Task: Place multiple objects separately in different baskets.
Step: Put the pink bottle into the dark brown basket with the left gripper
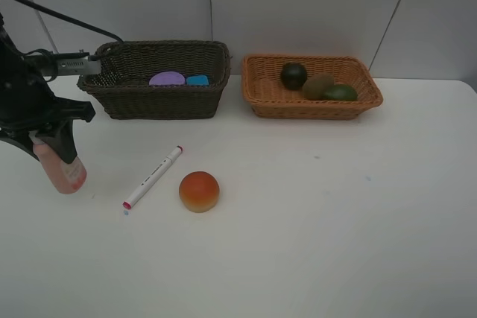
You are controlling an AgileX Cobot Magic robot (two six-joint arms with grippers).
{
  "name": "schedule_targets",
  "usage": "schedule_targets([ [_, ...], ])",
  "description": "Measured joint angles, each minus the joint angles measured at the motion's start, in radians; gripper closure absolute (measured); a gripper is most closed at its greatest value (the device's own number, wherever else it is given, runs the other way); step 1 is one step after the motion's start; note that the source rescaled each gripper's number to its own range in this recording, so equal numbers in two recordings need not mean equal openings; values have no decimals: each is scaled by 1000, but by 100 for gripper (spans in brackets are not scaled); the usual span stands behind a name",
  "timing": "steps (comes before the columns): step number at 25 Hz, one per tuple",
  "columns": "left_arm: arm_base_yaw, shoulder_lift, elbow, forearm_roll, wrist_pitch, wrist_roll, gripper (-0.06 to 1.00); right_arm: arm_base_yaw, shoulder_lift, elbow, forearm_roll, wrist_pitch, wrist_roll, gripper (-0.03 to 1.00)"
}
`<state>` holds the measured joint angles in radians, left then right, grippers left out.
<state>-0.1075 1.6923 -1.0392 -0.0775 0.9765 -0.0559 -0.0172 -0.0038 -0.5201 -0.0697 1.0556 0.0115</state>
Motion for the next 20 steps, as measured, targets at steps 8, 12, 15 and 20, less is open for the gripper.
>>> schedule_targets([
  [8,0,0,-227,27,141,3,67,0,0,0,0,0,0,-3],
  [12,0,1,-342,42,152,13,67,0,0,0,0,0,0,-3],
  [15,0,14,-432,49,153,33,67,0,0,0,0,0,0,-3],
  [20,0,60,-548,54,116,77,67,0,0,0,0,0,0,-3],
])
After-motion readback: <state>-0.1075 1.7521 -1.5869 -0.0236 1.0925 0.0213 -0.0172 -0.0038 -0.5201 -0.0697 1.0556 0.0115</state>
